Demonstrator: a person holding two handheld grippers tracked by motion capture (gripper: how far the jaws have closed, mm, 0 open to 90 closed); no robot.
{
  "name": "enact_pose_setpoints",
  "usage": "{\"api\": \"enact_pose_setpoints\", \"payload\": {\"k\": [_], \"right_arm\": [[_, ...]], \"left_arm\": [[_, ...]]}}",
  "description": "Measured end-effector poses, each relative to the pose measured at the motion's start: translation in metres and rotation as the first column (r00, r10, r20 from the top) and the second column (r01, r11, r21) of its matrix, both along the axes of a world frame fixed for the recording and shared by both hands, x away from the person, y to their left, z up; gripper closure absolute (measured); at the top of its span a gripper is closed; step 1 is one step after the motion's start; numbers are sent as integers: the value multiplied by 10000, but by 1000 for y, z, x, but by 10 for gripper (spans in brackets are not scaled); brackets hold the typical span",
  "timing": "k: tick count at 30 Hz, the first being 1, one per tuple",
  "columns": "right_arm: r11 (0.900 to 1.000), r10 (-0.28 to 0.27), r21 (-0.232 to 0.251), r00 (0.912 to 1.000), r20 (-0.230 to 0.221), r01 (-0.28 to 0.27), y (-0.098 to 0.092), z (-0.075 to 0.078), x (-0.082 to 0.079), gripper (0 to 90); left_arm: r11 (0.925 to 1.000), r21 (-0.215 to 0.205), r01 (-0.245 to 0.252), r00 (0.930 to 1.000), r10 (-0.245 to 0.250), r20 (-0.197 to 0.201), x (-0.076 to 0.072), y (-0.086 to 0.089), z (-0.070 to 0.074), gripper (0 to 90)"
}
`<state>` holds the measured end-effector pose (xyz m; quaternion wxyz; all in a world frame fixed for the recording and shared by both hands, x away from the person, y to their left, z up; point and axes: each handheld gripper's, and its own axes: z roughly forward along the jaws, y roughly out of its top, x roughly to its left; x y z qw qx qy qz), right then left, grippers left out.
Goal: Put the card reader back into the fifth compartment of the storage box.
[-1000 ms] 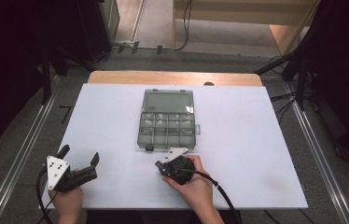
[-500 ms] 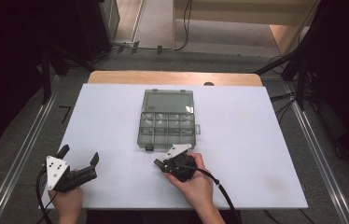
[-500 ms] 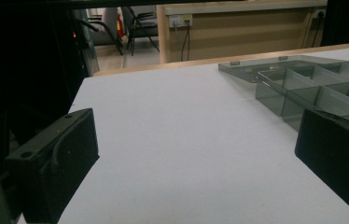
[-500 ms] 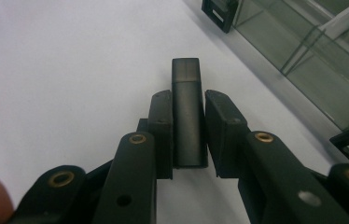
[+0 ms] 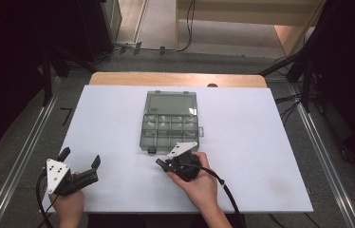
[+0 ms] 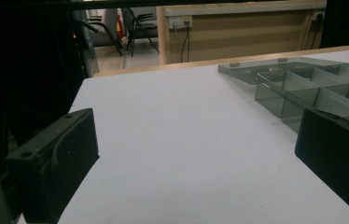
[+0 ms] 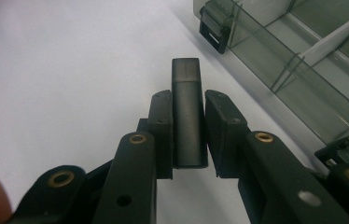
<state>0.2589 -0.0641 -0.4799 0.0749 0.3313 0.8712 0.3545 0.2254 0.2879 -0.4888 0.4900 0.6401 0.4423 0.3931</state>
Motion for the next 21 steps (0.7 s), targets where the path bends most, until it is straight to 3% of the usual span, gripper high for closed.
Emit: {"api": "enact_pose_setpoints", "payload": {"k": [21], "right_arm": [[9998, 65, 169, 9999, 115, -67, 0, 12, 7, 709]], "left_arm": [[10000, -51, 9, 10000, -9, -2, 0, 0, 0, 0]]}}
